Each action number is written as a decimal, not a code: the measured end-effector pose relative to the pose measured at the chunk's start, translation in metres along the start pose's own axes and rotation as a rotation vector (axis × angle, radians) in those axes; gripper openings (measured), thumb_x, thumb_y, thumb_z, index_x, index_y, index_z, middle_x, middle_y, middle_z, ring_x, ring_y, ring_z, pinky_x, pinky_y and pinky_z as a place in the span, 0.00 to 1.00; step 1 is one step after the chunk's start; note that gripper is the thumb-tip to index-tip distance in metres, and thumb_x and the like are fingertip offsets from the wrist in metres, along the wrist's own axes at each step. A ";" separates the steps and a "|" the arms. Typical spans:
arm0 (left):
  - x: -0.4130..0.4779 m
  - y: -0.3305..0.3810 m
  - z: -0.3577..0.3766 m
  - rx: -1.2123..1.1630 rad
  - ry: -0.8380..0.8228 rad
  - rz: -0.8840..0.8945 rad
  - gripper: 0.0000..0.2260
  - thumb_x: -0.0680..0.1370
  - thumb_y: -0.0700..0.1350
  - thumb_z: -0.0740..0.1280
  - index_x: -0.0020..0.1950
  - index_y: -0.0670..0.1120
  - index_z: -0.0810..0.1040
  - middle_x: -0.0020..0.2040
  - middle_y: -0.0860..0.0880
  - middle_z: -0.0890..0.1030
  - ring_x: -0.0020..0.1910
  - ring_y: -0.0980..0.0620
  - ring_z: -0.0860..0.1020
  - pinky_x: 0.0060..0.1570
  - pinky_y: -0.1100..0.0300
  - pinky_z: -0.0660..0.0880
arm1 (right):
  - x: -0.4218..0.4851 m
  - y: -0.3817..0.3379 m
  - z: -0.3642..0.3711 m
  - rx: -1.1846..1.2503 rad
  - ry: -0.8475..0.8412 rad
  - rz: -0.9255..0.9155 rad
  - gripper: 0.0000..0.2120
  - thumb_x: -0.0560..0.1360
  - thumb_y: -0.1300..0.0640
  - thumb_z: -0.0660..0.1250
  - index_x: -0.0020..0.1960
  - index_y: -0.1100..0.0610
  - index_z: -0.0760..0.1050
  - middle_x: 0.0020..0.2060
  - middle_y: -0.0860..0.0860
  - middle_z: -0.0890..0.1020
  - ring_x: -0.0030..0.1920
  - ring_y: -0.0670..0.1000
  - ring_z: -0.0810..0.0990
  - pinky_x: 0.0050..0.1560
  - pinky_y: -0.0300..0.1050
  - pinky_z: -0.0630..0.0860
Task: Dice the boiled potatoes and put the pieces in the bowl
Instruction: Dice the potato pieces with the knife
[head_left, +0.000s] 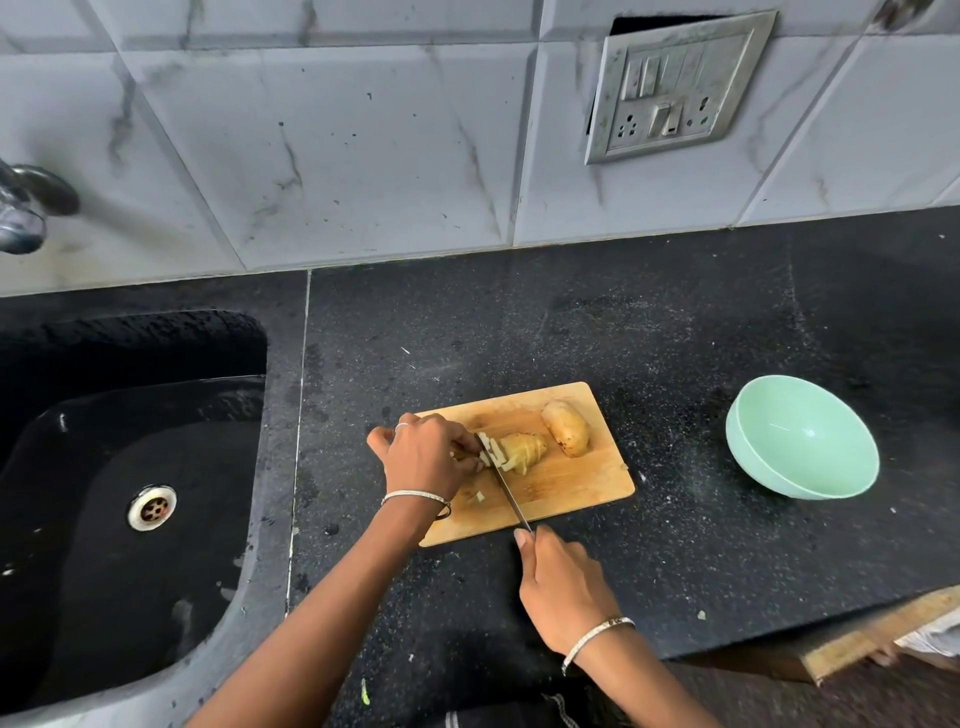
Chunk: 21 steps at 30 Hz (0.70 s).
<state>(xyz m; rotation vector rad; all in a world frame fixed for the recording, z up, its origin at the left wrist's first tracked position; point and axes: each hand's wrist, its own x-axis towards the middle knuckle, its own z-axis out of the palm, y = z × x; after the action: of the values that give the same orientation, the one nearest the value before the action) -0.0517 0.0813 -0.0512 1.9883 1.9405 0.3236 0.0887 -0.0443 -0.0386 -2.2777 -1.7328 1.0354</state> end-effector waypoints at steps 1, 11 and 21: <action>0.000 0.000 0.000 0.003 0.003 -0.001 0.07 0.67 0.56 0.75 0.44 0.60 0.83 0.43 0.61 0.81 0.54 0.54 0.71 0.55 0.48 0.59 | -0.001 0.002 -0.001 -0.007 0.007 -0.002 0.17 0.84 0.44 0.46 0.50 0.53 0.68 0.47 0.55 0.79 0.52 0.61 0.79 0.42 0.50 0.70; 0.004 -0.004 -0.002 0.072 0.036 0.017 0.05 0.70 0.55 0.72 0.45 0.58 0.82 0.45 0.58 0.81 0.54 0.52 0.73 0.54 0.50 0.58 | -0.017 0.027 -0.010 0.030 0.001 -0.046 0.19 0.83 0.42 0.48 0.41 0.50 0.67 0.36 0.48 0.77 0.41 0.53 0.77 0.44 0.51 0.72; 0.006 0.009 0.013 -0.097 -0.079 0.271 0.15 0.67 0.59 0.74 0.51 0.57 0.78 0.48 0.58 0.81 0.51 0.52 0.76 0.50 0.55 0.71 | -0.006 0.036 -0.031 0.134 0.157 -0.044 0.22 0.82 0.42 0.49 0.42 0.54 0.73 0.34 0.50 0.78 0.40 0.54 0.78 0.46 0.52 0.74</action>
<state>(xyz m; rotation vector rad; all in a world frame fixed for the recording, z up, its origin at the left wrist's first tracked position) -0.0380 0.0864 -0.0597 2.1666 1.5784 0.3922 0.1348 -0.0527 -0.0283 -2.1658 -1.5942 0.9090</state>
